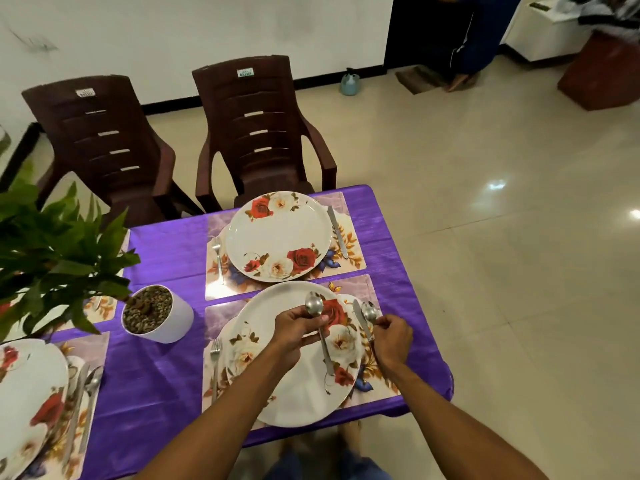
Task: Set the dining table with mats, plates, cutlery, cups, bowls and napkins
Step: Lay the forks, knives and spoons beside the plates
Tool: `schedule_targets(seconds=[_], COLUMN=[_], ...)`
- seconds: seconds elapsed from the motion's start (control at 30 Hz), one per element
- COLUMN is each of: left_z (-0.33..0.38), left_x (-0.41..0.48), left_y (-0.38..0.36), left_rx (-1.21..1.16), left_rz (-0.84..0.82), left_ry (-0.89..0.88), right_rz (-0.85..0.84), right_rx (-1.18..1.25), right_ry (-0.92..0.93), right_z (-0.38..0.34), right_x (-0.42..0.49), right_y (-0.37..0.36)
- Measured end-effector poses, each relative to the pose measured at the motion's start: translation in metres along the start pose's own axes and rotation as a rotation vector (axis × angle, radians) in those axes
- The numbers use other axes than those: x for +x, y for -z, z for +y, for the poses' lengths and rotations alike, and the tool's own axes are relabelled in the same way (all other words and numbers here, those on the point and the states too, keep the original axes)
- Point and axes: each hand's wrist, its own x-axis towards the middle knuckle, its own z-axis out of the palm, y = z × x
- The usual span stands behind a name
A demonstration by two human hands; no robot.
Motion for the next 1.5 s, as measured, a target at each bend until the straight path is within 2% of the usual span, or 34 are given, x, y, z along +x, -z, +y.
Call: schedule_targets(seconds=[0.2, 0.3, 0.43, 0.57, 0.67, 0.9, 1.13, 1.5], left_z=[0.005, 0.01, 0.02, 0.036, 0.051, 0.079, 0.106, 0.115], left_x=[0.002, 0.005, 0.013, 0.025, 0.034, 0.065, 0.107, 0.154], left_y=[-0.004, -0.009, -0.019, -0.032, -0.041, -0.057, -0.047, -0.034], left_rx=[0.009, 0.011, 0.016, 0.003, -0.015, 0.018, 0.03, 0.049], left_rz=[-0.004, -0.001, 0.002, 0.003, -0.003, 0.0, 0.038, 0.12], left_ry=[-0.018, -0.023, -0.056, -0.087, -0.12, -0.14, -0.147, -0.146], right_rz=[-0.02, 0.0, -0.229, -0.539, -0.636, -0.578, -0.394, -0.225], right_rx=[0.035, 0.112, 0.29, 0.471, 0.521, 0.525, 0.414, 0.12], right_ry=[0.007, 0.071, 0.158, 0.126, 0.13, 0.089, -0.031, 0.095], right_z=[-0.005, -0.021, -0.058, -0.088, -0.101, -0.123, -0.135, -0.151], right_x=[0.003, -0.003, -0.01, -0.002, 0.011, 0.057, 0.146, 0.21], right_y=[0.01, 0.019, 0.029, 0.035, 0.037, 0.026, -0.018, -0.077])
